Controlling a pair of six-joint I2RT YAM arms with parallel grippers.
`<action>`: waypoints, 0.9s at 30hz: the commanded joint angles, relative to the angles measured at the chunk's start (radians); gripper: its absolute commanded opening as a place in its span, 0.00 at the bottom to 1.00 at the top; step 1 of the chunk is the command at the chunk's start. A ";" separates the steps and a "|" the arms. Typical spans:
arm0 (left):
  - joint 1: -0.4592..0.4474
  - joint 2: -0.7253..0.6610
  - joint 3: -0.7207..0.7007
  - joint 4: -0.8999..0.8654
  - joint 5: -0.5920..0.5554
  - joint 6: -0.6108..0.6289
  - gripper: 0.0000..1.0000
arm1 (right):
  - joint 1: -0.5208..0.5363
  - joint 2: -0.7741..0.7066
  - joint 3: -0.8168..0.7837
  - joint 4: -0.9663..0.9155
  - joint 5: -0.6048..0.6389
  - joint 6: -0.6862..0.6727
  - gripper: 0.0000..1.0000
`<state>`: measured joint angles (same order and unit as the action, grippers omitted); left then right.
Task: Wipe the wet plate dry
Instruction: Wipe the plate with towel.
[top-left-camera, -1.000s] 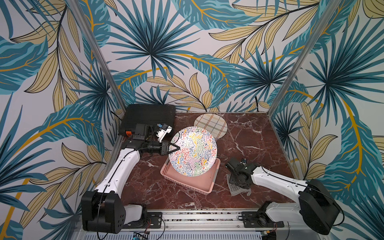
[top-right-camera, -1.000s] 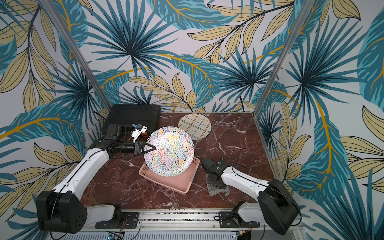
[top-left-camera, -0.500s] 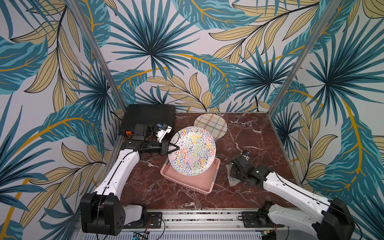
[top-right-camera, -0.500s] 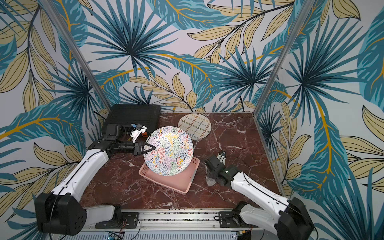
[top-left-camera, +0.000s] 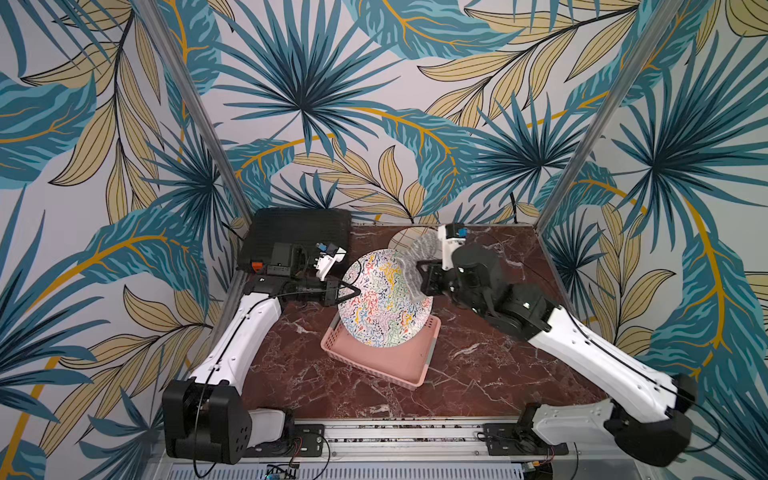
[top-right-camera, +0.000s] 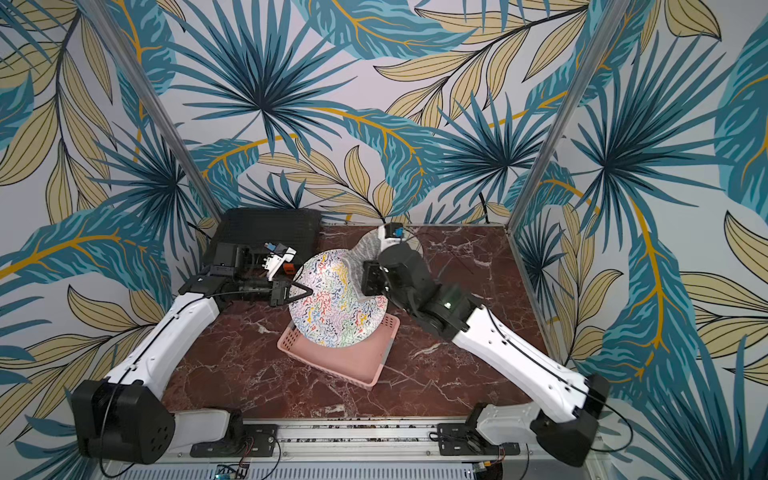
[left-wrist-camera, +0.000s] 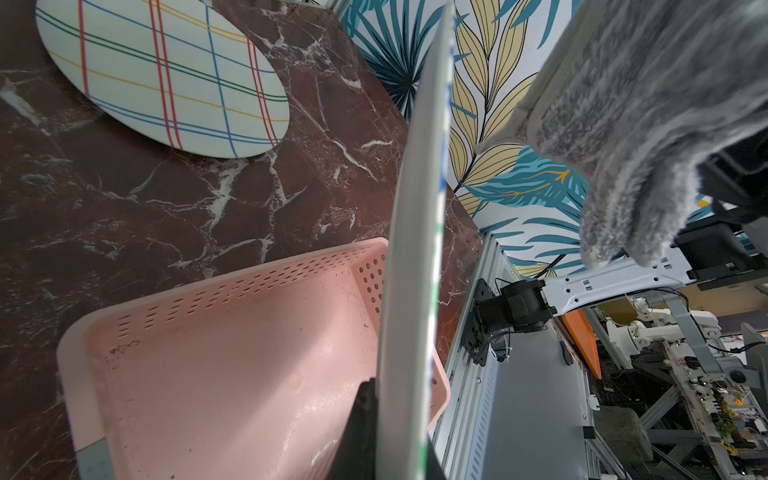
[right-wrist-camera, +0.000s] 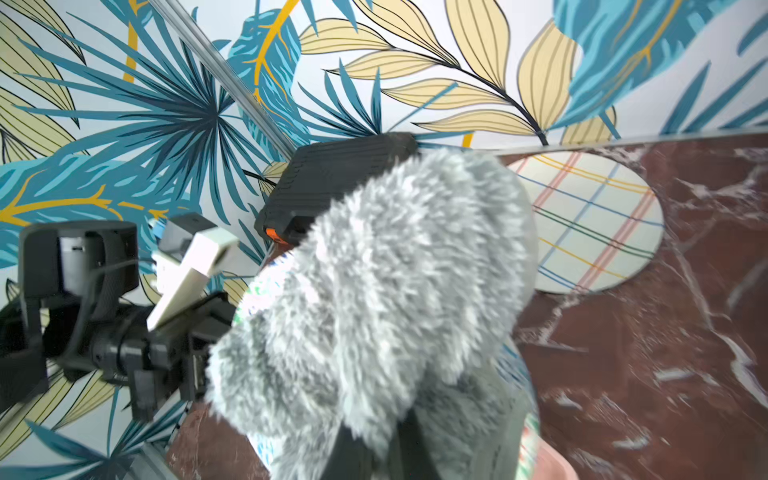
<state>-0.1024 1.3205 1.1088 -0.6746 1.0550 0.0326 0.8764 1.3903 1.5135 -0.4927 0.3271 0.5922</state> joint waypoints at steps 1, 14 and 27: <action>-0.030 0.016 0.060 0.004 0.035 0.009 0.00 | 0.040 0.203 0.137 -0.048 0.112 -0.019 0.00; -0.051 0.000 0.056 0.027 0.058 -0.011 0.00 | -0.040 0.226 -0.009 -0.065 0.323 0.178 0.00; -0.051 -0.006 0.039 0.061 0.052 -0.033 0.00 | -0.001 0.237 -0.029 0.048 0.127 0.094 0.00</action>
<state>-0.1448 1.3510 1.1419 -0.6727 1.0080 -0.0093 0.8249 1.5520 1.4338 -0.5011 0.5571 0.7349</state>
